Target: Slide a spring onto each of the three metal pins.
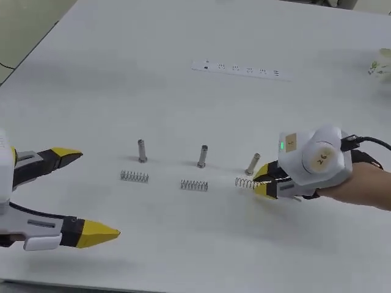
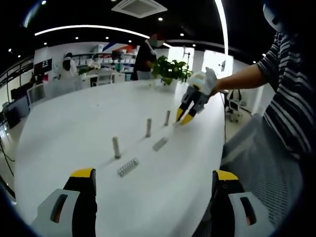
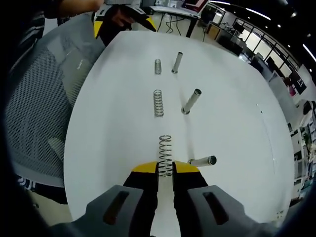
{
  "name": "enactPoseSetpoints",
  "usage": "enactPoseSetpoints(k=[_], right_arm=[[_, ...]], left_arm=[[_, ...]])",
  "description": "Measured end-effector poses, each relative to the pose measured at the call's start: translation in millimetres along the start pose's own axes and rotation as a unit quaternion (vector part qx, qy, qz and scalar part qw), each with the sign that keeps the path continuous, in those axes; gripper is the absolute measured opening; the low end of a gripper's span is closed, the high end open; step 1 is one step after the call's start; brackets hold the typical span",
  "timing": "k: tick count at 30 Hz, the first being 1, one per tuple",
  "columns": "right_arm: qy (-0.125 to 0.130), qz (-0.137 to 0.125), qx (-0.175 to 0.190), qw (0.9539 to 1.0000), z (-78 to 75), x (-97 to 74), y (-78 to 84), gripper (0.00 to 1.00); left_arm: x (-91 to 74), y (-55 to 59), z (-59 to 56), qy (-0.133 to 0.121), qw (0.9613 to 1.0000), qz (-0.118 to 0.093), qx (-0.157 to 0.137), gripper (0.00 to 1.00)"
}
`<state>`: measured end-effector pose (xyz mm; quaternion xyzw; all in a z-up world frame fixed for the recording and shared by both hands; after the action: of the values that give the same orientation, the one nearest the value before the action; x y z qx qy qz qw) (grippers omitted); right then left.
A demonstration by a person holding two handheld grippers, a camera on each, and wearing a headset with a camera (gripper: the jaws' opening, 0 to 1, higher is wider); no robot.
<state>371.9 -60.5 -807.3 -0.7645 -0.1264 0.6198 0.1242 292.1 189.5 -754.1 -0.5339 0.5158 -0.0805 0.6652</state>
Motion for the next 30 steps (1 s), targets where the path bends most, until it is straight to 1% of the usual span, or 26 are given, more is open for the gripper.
enactPoseSetpoints(k=[3,5,6,8,10,13,16,19,21,24,26,30], right_arm=[[-0.002,-0.012,0.001,0.9999,4.7,-4.2,-9.4,0.08],[-0.004,-0.015,-0.003,0.9999,8.3,-5.4,-13.8,0.08],[-0.004,-0.014,-0.006,0.9999,9.7,-5.5,-15.6,0.08],[-0.004,-0.014,-0.009,0.9998,11.2,-6.1,-17.9,0.08],[-0.006,-0.015,-0.009,0.9998,13.0,-7.2,-21.1,0.08],[-0.008,-0.021,-0.01,0.9997,16.4,-10.1,-26.4,0.08],[-0.012,-0.027,-0.012,0.9995,20.9,-11.8,-32.3,0.08],[-0.016,-0.028,-0.013,0.9994,23.5,-12.5,-36.2,0.08],[-0.017,-0.028,-0.012,0.9994,24.1,-13.2,-39.1,0.08],[-0.02,-0.036,-0.007,0.9991,26.2,-15.4,-44.6,0.08],[-0.023,-0.04,-0.006,0.9989,28.3,-16.6,-47.7,0.08],[-0.025,-0.033,-0.02,0.9989,31.9,-16.7,-50.7,0.08]], left_arm=[[4.3,-2.8,-3.9,0.015,0.9999,0.001,0.007,0.93],[6.5,-3.6,-4.9,0.031,0.9995,0.001,0.011,0.91],[8.3,-3.4,-5.1,0.046,0.9989,-0.004,0.006,0.89],[11.5,-1.5,-1.8,0.059,0.9983,0.003,0.001,0.87],[13.5,-3.0,0.4,0.063,0.998,0.003,0.002,0.86],[16.6,-10.2,-0.4,0.08,0.9968,-0.003,0.001,0.85],[23.2,-18.3,-5.9,0.095,0.9953,-0.006,0.012,0.82],[31.5,-25.2,-12.5,0.112,0.9935,-0.012,0.016,0.78],[38.2,-27.9,-15.3,0.12,0.9925,-0.014,0.018,0.77],[45.5,-30.7,-17.9,0.13,0.9911,-0.01,0.026,0.72],[49.8,-35.0,-19.7,0.138,0.99,-0.014,0.027,0.7],[57.7,-43.3,-23.4,0.149,0.9881,-0.021,0.031,0.65]])
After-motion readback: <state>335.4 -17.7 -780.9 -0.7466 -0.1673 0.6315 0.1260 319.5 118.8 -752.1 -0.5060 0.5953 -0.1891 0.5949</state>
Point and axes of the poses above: the centre of the closed fingertips' face, and the gripper's own axes: x roughly forward along the fingers, z roughly to its left, y roughly out of its underside, the point moved 3 cm from there along -x, roughly backward along the fingers, and after that the axes turned 9 degrees about z, right-handed, at the moved point
